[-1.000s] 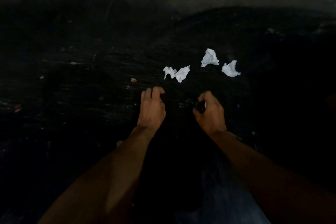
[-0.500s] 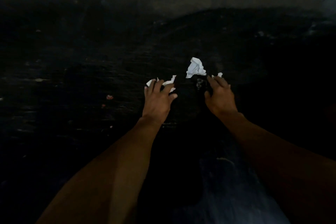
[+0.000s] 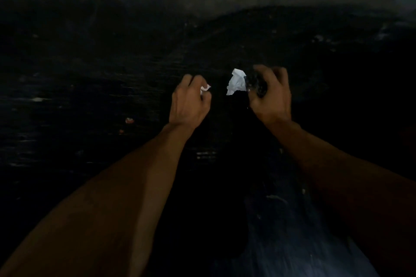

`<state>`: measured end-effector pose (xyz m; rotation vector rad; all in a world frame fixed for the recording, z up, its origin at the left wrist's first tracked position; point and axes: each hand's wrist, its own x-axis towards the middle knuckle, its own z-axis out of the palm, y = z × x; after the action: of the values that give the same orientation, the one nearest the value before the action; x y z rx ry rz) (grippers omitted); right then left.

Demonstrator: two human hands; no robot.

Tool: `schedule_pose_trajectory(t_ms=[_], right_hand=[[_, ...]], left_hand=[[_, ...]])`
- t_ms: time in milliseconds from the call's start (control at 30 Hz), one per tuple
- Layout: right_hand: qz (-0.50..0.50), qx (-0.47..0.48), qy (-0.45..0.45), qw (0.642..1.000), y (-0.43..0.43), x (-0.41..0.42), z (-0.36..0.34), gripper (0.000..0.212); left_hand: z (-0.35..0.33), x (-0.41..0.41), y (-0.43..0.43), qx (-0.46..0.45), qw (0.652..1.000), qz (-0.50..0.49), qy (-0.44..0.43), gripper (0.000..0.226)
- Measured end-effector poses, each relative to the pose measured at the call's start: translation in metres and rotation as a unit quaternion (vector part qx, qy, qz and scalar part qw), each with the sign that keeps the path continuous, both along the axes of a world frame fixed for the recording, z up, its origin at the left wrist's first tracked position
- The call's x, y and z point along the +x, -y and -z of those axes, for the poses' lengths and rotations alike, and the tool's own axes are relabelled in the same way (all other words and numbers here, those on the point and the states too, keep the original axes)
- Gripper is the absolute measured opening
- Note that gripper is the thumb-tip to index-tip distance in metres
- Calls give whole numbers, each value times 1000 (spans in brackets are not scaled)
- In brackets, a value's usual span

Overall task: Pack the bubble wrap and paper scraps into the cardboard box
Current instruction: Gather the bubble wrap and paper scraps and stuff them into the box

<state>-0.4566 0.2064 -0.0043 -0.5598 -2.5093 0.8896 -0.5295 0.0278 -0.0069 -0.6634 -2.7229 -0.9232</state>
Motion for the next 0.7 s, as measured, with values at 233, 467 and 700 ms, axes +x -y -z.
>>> schedule_pose_trajectory(t_ms=[233,467,700], right_hand=[[-92,121,173,973,-5,-65,26,51],[-90,89,127,984,5,-53,44,28],[-76,-19,79,994,15,0,37,44]], left_hand=[[34,-37,1,-101,993,17,66,30],[55,-28,6,-69,996,-2,49,26],[22,3,23,-47,994,37,88,30]])
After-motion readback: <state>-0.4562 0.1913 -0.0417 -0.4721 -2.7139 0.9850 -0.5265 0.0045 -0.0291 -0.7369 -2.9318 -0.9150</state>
